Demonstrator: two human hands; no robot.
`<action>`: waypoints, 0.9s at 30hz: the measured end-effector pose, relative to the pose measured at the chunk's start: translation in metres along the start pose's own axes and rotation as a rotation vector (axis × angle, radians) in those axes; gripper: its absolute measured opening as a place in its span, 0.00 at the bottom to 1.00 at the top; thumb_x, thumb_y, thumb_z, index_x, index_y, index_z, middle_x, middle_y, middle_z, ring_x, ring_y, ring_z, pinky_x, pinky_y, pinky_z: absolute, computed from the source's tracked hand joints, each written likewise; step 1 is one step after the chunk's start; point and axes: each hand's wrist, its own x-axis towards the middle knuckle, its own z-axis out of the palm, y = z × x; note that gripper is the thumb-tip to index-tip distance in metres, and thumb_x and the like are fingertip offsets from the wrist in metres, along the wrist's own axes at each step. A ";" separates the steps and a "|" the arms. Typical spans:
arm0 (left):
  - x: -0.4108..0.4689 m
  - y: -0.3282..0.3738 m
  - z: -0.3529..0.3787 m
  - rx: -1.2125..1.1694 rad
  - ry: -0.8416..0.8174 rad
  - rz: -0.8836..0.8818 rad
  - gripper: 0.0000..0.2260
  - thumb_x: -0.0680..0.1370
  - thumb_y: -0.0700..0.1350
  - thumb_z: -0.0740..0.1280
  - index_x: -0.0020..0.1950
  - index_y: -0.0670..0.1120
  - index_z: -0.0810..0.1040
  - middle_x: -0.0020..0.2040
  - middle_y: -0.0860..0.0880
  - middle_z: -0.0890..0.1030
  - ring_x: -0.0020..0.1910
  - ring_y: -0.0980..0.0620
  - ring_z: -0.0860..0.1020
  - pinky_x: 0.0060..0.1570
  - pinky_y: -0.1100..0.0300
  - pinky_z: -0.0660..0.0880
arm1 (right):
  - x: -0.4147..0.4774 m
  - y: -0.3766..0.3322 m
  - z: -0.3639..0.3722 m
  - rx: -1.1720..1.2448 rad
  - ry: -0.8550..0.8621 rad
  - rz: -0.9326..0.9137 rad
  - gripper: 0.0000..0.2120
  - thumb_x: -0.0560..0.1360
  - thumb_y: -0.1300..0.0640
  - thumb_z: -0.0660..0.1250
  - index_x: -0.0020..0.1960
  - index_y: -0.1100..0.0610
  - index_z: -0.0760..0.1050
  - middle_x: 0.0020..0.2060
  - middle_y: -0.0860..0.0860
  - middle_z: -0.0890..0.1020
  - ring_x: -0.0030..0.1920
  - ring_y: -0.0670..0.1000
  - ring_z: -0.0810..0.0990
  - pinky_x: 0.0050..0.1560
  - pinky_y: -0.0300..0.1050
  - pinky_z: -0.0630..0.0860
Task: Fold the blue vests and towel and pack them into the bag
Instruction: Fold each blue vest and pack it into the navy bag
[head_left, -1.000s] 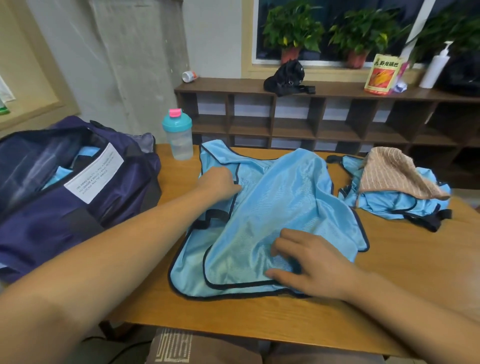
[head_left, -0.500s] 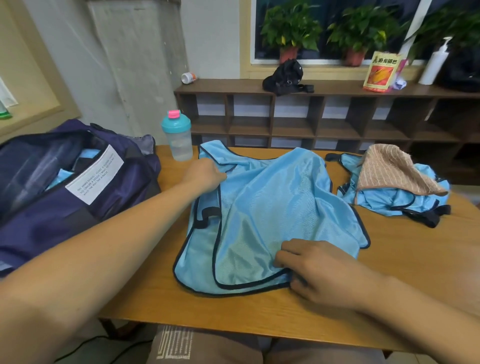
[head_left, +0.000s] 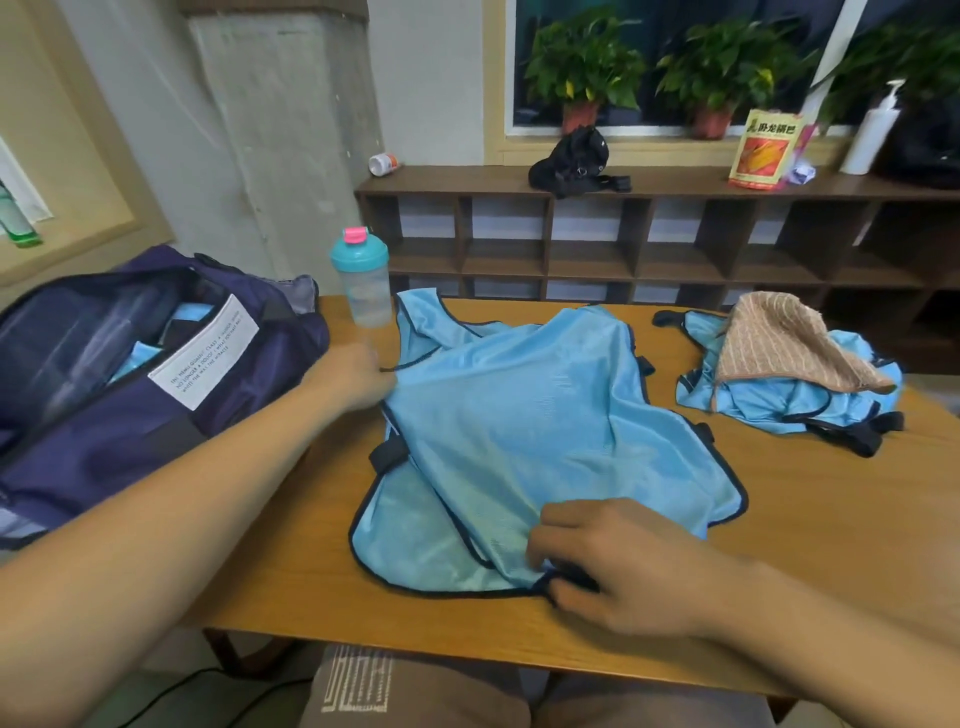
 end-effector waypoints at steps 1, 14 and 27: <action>-0.001 -0.001 0.003 0.002 -0.007 0.010 0.11 0.80 0.49 0.67 0.55 0.43 0.77 0.52 0.43 0.82 0.53 0.41 0.80 0.51 0.51 0.78 | 0.002 0.000 0.000 -0.001 -0.004 0.001 0.06 0.81 0.45 0.64 0.54 0.45 0.73 0.45 0.43 0.73 0.43 0.46 0.74 0.42 0.49 0.74; 0.078 0.027 0.016 -0.142 0.145 0.060 0.08 0.81 0.46 0.63 0.45 0.45 0.78 0.46 0.44 0.82 0.49 0.40 0.80 0.49 0.50 0.77 | 0.059 0.049 -0.051 0.350 0.028 0.264 0.04 0.80 0.49 0.69 0.53 0.44 0.81 0.42 0.44 0.85 0.44 0.45 0.84 0.45 0.42 0.79; 0.149 0.036 0.058 -0.276 0.204 0.024 0.10 0.78 0.43 0.71 0.56 0.53 0.74 0.45 0.48 0.83 0.48 0.45 0.81 0.48 0.50 0.80 | 0.118 0.189 -0.007 0.098 0.247 0.666 0.17 0.83 0.44 0.66 0.68 0.50 0.75 0.61 0.48 0.75 0.62 0.53 0.74 0.64 0.51 0.72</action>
